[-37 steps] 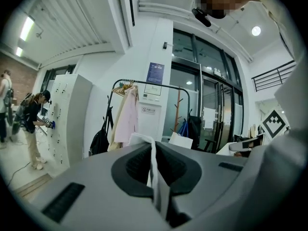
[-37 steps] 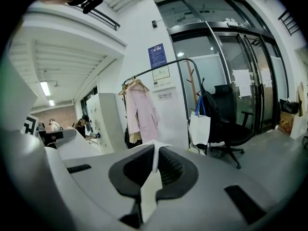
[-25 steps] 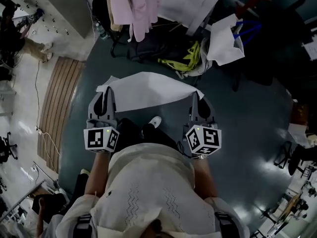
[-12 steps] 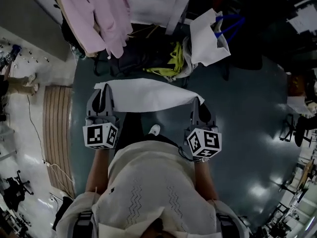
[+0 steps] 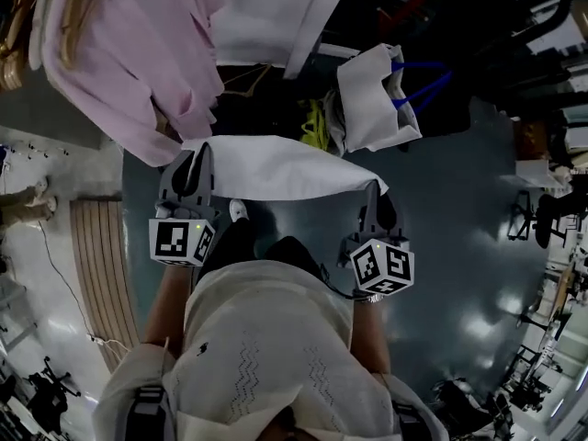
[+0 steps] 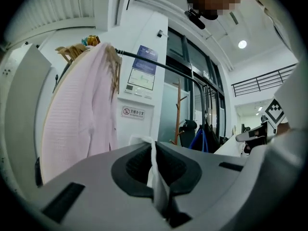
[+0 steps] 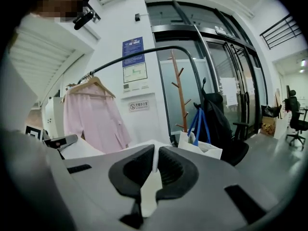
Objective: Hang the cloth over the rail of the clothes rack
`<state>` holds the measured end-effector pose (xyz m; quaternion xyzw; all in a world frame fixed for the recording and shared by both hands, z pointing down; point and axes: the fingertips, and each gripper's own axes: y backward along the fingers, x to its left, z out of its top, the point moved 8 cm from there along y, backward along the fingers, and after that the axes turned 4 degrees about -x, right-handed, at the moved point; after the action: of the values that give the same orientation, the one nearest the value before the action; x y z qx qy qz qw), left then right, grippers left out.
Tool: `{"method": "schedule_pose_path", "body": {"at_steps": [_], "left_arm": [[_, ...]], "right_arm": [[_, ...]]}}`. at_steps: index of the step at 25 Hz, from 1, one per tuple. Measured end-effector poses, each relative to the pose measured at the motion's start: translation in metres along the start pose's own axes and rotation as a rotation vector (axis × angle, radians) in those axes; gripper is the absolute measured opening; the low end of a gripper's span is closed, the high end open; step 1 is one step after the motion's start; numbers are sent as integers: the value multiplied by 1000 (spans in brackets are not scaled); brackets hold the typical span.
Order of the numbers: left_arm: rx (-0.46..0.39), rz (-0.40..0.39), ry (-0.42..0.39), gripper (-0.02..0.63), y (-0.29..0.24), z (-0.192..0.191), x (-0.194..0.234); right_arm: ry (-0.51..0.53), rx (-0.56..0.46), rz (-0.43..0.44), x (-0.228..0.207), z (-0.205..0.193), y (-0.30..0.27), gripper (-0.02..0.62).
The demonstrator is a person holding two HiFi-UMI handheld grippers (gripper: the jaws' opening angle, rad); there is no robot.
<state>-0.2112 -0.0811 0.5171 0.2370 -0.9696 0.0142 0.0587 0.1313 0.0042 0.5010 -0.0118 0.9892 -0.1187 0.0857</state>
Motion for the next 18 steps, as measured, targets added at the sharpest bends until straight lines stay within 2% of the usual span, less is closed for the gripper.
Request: {"method": "schedule_pose_path", "body": {"at_steps": [5,11,15,18], "left_arm": [[-4,-20,-50,17,-22,11,34],[-50,-41,-45,17,-43,39,41],[-98,-43,-132,17,-65,63,32],[-128,-24,-167,17,-85,84,26]], "right_arm": [[-24,-7,-11,10,2,-24,23],[19,-98,12,10,41,-51,23],[93,-131,62,-3,72,-73,23],[89,-131,132,-17,99,-98,23]]}}
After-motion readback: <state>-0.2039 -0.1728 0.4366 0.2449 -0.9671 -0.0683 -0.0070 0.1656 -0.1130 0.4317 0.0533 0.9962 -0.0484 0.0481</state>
